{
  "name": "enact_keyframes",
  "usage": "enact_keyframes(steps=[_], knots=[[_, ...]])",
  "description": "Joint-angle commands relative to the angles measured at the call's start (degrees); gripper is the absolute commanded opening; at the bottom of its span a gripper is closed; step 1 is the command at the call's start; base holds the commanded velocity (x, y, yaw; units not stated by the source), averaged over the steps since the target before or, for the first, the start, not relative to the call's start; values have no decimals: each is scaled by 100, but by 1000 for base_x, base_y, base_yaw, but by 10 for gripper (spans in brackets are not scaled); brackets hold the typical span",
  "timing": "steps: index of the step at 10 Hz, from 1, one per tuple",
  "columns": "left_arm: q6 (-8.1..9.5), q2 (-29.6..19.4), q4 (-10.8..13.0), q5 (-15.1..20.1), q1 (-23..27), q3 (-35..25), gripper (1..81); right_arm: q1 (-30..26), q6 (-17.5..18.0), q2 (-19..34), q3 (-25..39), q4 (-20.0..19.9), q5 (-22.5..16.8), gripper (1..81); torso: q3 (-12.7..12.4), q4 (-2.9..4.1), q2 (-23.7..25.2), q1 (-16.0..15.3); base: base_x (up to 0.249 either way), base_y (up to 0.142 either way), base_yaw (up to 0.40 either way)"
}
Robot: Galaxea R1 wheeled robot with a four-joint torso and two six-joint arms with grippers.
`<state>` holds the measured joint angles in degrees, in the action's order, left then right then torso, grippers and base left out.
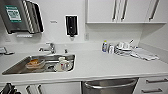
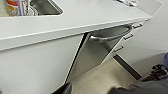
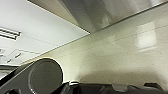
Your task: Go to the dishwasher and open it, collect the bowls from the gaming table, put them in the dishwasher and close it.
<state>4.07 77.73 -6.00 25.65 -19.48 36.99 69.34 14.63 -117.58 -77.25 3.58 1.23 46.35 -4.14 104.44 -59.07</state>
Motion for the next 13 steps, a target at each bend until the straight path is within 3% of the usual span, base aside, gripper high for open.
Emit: enact_keyframes(steps=[1, 3, 5, 7, 9, 12, 13], knots=[[-3, -99, -51, 63, 440, -16, 811, -583, 40, 417, 387, -253, -176, 811, 0, 0, 0, 2, 0, 0, 0], [-12, 42, -24, 37, 440, 2, 811, -793, 356, 663, 660, -517, -237, 811, 2, 0, 2, 0, 0, 0, 0], [-12, 60, -24, -340, 441, -7, 811, -1260, 743, 935, 967, -657, -650, 811, 2, 0, 2, 0, 0, 0, 0], [-38, 112, -24, -508, 449, -60, 811, -1856, 1525, 1102, 1328, -675, -967, 811, 2, 0, 2, -2, 0, 0, 0], [-20, 183, -24, -508, 572, -60, 811, -2199, 2527, 1137, 1495, -736, -1283, 811, 2, 0, 2, -2, 0, 0, 0], [-3, 235, -42, -508, 668, -60, 811, -2630, 4081, 1146, 1530, -728, -1292, 811, 2, 0, 2, -2, 0, 0, 0], [-3, 235, -33, -499, 660, -60, 811, -2744, 4355, 1146, 1530, -736, -1292, 811, 2, 0, 2, -2, 0, 0, 0]])
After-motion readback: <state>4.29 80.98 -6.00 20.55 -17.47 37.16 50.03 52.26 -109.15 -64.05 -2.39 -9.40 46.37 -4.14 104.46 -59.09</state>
